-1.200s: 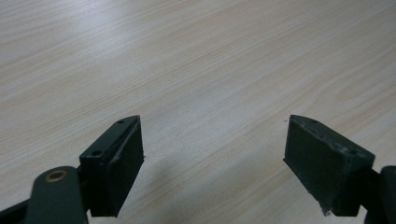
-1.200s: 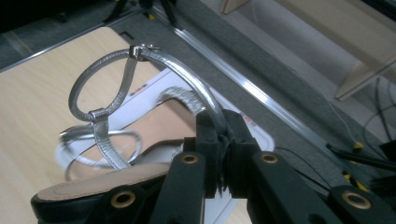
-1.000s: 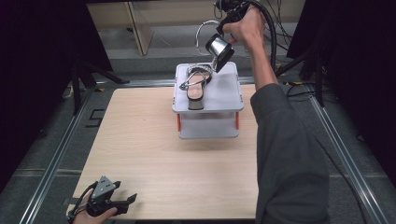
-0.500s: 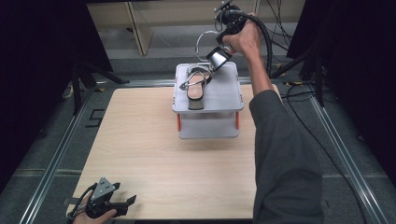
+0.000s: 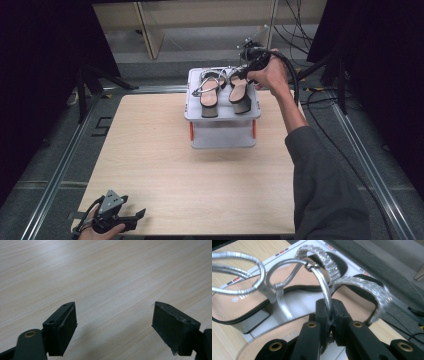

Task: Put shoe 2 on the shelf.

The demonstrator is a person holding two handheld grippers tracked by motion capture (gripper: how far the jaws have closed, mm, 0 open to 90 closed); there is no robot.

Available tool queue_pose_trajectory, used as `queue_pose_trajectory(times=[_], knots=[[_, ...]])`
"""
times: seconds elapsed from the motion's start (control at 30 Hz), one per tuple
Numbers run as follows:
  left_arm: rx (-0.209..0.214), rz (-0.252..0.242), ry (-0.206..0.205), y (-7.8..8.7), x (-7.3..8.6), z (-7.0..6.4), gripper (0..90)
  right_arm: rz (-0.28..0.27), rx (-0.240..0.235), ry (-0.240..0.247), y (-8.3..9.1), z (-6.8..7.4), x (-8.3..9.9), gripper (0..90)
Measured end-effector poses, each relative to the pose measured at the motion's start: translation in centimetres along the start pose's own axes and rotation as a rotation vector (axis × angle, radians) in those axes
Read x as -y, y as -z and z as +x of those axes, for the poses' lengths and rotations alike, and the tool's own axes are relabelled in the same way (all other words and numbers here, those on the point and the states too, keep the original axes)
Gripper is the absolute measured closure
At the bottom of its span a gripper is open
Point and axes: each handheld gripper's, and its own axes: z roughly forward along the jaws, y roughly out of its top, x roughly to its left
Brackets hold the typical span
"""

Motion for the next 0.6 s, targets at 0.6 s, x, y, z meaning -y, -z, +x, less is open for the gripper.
queue_pose_trajectory(times=[0.6], knots=[[0.000, 0.010, -0.012, 0.0, 0.0, 0.0, 19.3, -0.058, -0.033, -0.062, -1.3, -0.2, 1.1, 71.8]])
